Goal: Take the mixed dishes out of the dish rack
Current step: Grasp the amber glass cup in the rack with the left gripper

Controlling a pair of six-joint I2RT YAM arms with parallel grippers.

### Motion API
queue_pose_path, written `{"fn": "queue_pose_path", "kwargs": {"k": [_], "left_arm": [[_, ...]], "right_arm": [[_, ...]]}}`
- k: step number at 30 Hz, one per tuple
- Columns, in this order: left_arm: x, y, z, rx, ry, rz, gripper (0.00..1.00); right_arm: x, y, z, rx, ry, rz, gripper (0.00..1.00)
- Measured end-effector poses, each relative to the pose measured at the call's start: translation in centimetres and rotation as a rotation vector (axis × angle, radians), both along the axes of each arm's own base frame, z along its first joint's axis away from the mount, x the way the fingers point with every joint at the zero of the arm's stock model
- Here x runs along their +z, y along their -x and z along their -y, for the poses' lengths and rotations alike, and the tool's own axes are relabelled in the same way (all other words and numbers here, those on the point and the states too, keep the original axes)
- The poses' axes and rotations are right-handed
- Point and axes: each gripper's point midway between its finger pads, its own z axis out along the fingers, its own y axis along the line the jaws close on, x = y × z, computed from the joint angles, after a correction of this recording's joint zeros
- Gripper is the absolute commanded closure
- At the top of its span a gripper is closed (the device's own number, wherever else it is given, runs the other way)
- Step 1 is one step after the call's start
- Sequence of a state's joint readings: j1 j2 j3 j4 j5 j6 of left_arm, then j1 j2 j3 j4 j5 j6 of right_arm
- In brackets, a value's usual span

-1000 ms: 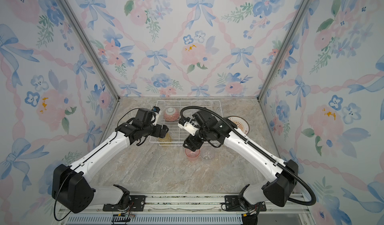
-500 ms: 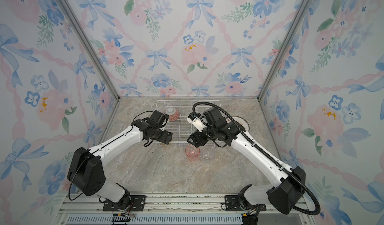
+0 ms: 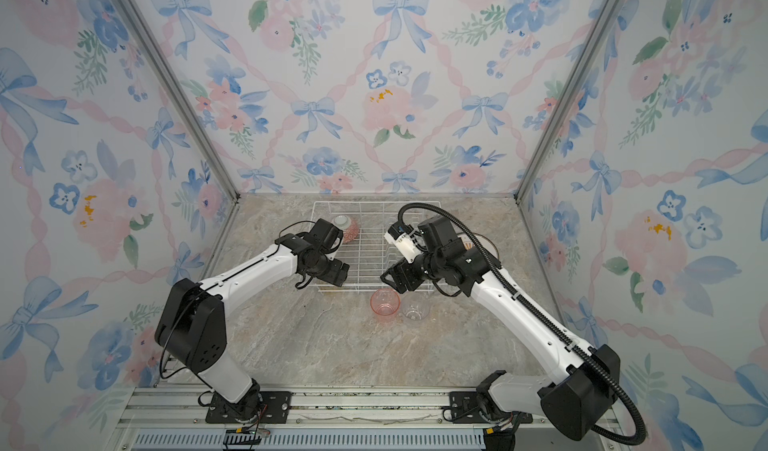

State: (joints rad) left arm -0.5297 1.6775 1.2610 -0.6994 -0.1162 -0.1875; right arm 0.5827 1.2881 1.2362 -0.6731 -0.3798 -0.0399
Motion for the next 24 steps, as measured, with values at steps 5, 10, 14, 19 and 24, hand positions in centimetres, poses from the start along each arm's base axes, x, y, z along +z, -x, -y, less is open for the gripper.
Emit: {"fn": "queue_pose_path", "kwargs": {"k": [5, 10, 14, 19, 24], "left_arm": [[-0.4, -0.3, 0.0, 0.003, -0.016, -0.012, 0.08], [-0.5, -0.3, -0.5, 0.01, -0.055, -0.036, 0.12], [-0.4, -0.2, -0.9, 0.014, -0.089, -0.055, 0.13], [-0.4, 0.0, -1.1, 0.006, -0.105, -0.073, 0.19], [-0.8, -0.1, -0.9, -0.011, -0.114, -0.086, 0.39]], "right_arm": [[0.0, -0.3, 0.1, -0.007, -0.013, 0.001, 0.24], [0.1, -0.5, 0.2, -0.012, -0.021, 0.0, 0.24], [0.0, -0.6, 0.1, -0.012, -0.023, -0.001, 0.24], [-0.2, -0.6, 0.1, -0.014, -0.024, -0.005, 0.24], [-0.3, -0.6, 0.1, -0.014, -0.023, -0.006, 0.24]]}}
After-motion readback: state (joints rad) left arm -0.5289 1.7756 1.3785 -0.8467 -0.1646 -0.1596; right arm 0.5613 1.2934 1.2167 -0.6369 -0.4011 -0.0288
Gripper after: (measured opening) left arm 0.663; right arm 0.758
